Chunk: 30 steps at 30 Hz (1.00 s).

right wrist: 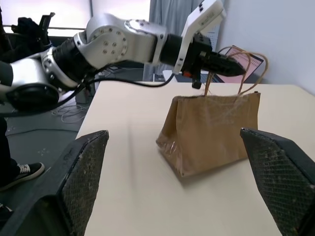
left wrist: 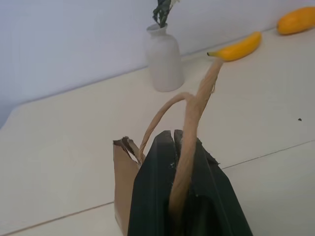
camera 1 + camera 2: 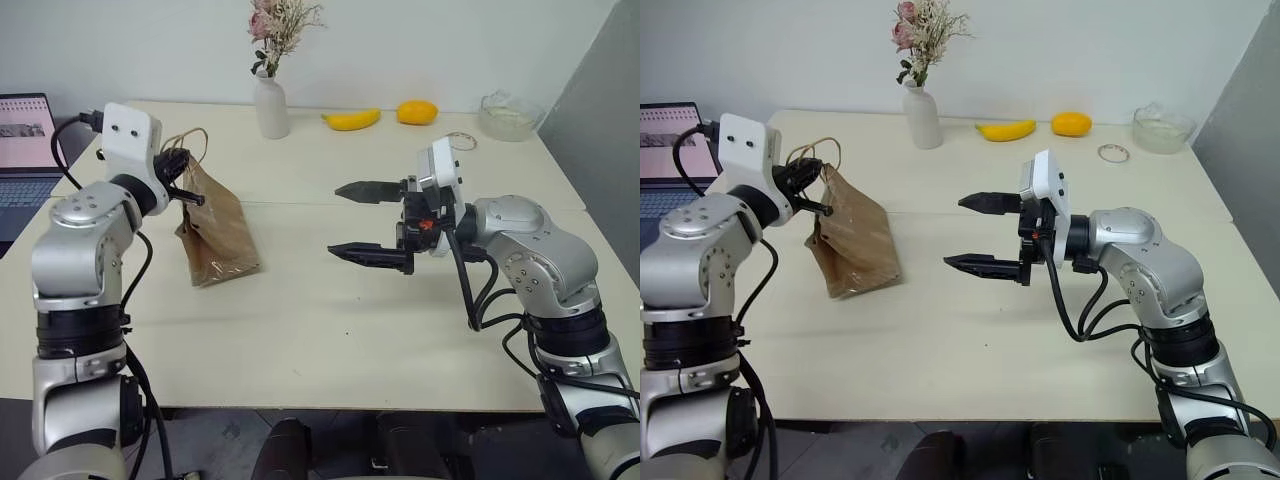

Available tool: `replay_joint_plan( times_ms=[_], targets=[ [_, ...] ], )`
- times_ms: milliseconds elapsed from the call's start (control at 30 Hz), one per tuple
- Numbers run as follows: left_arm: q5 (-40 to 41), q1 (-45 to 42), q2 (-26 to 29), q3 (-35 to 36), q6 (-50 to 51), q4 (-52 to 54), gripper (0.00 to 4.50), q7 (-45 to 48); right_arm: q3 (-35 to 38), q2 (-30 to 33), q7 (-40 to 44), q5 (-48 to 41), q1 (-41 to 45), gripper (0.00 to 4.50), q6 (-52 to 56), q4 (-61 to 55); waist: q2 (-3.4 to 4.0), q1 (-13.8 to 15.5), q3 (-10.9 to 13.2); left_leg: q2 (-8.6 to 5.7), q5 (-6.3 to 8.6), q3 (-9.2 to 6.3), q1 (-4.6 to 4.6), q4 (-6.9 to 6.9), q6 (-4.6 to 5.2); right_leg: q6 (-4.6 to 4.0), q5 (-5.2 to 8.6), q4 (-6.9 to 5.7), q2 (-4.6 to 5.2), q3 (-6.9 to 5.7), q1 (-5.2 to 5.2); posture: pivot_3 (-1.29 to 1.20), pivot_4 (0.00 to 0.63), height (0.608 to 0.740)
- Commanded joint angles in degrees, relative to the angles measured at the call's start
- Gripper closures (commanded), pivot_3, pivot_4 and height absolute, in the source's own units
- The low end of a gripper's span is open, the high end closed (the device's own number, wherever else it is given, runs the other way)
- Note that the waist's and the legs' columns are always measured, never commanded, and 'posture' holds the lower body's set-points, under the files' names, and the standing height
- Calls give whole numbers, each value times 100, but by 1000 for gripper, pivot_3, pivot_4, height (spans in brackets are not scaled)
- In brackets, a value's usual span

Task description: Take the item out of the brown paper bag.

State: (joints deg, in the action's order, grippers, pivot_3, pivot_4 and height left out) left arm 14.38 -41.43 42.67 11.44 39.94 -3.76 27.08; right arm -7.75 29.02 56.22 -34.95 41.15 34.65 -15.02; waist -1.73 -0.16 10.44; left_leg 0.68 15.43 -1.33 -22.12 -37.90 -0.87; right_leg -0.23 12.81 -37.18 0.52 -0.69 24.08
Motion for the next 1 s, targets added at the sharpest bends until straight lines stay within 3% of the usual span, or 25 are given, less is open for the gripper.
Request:
replay_joint_plan(
  times_ms=[33, 267, 500, 700, 1000],
  targets=[
    [94, -567, 304, -68, -327, -359, 4466, 660, 234, 157, -27, -7, -98, 0, -54, -283, 0, 6, 0, 0, 0, 0, -1, 0, 0, 0, 0, 1, 0, -1, 0, 0, 150, 740],
    [-66, -1722, 505, -781, -1496, -1719, 4466, 2434, 411, 484, -221, 34, -508, 0, -17, -646, -2, 17, 1, -5, 0, 1, -40, -10, 0, 1, -1, 10, -2, -14, 18, 0, 150, 740],
    [-565, -3528, -118, -1286, -3193, -4237, 4466, 3455, 815, 834, -615, -216, -1132, 0, 336, -1336, -7, 37, 4, -8, -1, 1, -73, -19, 1, 2, 0, 13, -27, -39, 33, 0, 150, 740],
    [-902, -4490, -708, -1392, -4159, -5741, 4466, 3831, 1179, 993, -1079, -412, -1472, 0, 684, -1790, -9, 8, 5, -10, 0, 14, -73, -19, 3, 5, 1, 16, -25, -25, 33, 0, 150, 740],
    [-1104, -5027, -1433, -1285, -4743, -6607, 4466, 4071, 1536, 1042, -1702, -661, -1719, 0, 1106, -2184, -11, -9, 8, -3, 0, 12, -74, -16, 3, 6, 1, 11, -35, -23, 40, 0, 150, 740]
  ],
)
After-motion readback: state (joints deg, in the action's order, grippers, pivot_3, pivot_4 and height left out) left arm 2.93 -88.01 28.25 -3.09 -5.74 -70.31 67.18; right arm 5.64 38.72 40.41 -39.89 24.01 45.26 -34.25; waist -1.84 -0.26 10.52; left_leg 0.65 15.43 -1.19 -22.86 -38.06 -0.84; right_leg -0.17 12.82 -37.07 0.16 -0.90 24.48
